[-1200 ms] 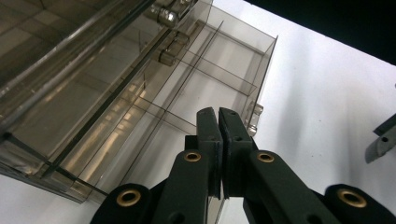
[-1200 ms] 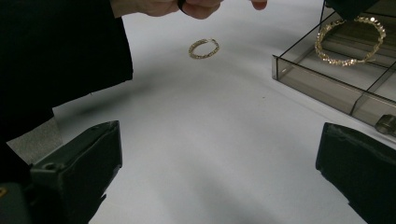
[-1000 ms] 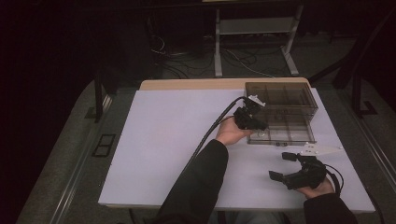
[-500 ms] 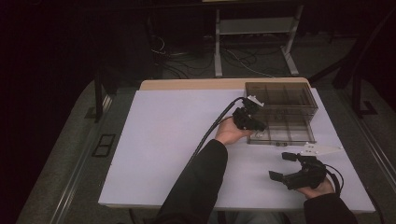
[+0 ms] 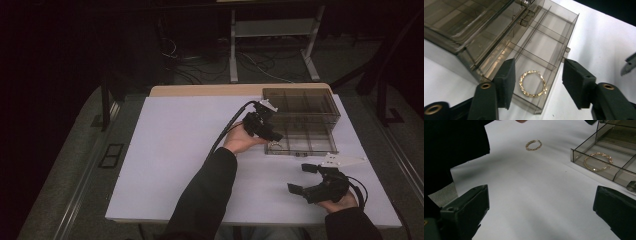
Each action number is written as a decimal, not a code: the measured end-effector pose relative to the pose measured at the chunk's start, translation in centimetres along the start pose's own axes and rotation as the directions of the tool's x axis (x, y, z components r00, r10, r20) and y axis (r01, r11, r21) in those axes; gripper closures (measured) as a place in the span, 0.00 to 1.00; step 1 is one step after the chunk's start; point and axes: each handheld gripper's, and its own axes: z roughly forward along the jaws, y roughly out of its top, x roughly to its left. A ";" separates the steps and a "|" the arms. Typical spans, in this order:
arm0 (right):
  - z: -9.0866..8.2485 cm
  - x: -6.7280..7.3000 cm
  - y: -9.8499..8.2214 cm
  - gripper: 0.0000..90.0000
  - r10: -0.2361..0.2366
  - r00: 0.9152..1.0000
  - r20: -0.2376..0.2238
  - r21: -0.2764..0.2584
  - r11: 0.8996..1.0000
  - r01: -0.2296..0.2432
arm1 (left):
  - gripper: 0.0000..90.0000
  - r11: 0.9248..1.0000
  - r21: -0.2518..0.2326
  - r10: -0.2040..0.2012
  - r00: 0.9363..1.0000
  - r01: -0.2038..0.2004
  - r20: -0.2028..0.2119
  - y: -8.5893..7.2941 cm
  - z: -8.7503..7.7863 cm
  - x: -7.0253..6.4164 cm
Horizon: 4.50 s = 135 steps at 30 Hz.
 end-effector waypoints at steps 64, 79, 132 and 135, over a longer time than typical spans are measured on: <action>0.1 0.1 -0.1 0.00 0.002 1.000 0.003 0.007 1.000 -0.002 | 0.00 1.000 0.017 -0.019 1.000 0.020 -0.015 -8.0 -7.1 1.0; 0.2 0.1 -0.1 0.00 0.000 1.000 -0.001 0.014 1.000 0.000 | 0.12 0.996 0.086 -0.013 1.000 0.014 -0.010 -9.5 -6.5 1.3; 0.3 0.1 -0.1 0.00 -0.002 1.000 -0.006 0.022 1.000 0.002 | 0.95 0.965 0.225 0.139 0.990 -0.132 -0.015 -11.6 -4.5 1.4; 0.3 0.2 -0.1 0.00 -0.002 1.000 -0.006 0.023 1.000 0.002 | 0.95 0.964 0.226 0.145 0.989 -0.138 -0.016 -11.6 -4.5 1.4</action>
